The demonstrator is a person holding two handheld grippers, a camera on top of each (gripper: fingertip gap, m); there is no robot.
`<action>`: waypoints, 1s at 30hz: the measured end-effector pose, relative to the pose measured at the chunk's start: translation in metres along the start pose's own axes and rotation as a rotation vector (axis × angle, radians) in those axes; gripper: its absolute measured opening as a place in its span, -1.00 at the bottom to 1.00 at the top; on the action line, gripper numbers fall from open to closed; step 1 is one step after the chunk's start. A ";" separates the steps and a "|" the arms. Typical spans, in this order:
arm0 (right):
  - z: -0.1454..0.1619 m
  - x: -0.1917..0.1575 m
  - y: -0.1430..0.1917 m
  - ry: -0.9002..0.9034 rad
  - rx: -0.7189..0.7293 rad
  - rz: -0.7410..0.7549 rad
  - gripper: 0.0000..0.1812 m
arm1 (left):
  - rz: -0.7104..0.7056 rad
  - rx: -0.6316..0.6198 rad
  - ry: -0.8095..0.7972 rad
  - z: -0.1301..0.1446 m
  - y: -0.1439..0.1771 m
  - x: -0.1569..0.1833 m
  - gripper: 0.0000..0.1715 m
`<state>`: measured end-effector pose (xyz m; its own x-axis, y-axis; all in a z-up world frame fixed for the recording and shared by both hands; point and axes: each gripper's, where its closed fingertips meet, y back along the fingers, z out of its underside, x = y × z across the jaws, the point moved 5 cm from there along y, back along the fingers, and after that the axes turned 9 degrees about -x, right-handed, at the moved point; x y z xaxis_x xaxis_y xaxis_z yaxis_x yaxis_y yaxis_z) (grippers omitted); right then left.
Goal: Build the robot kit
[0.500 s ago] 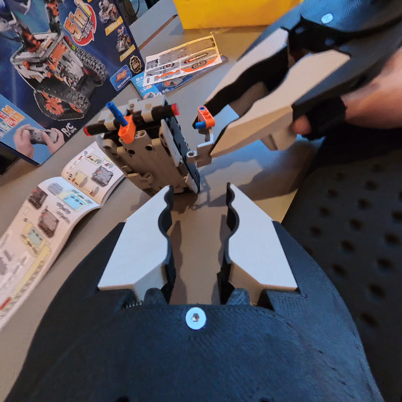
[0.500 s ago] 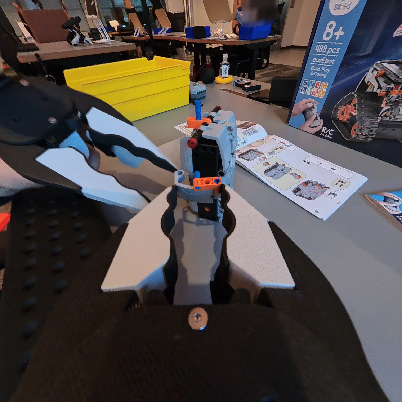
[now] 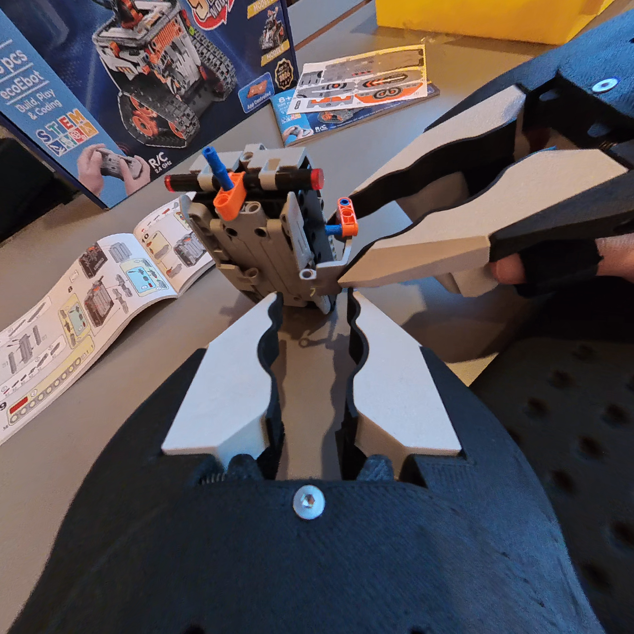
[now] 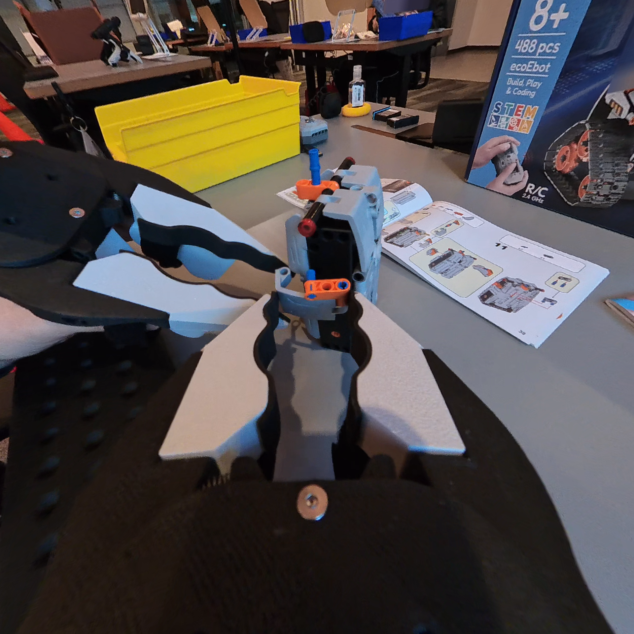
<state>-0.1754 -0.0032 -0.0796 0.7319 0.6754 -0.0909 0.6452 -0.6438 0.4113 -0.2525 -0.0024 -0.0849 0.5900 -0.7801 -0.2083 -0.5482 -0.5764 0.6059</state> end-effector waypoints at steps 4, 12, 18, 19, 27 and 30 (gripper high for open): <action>0.001 0.002 -0.001 -0.015 -0.011 0.023 -0.56 | -0.057 0.014 -0.043 -0.002 0.001 0.001 -0.61; 0.002 0.005 -0.004 -0.027 -0.030 0.055 -0.56 | -0.054 0.000 -0.097 -0.002 -0.005 0.000 -0.68; -0.001 0.009 -0.010 -0.055 -0.042 0.090 -0.56 | -0.010 -0.015 -0.118 -0.003 -0.011 -0.012 -0.62; -0.001 0.010 -0.012 -0.059 -0.051 0.101 -0.56 | -0.005 -0.022 -0.133 -0.003 -0.013 -0.014 -0.63; -0.004 0.007 -0.016 -0.034 -0.067 0.183 -0.56 | 0.000 -0.004 -0.160 0.000 -0.016 -0.016 -0.61; -0.006 0.002 -0.018 -0.059 -0.058 0.171 -0.56 | -0.023 -0.043 -0.205 0.004 -0.020 -0.012 -0.45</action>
<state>-0.1872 0.0119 -0.0822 0.8422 0.5348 -0.0676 0.4982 -0.7242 0.4768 -0.2507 0.0171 -0.0974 0.4668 -0.8027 -0.3713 -0.5075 -0.5869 0.6308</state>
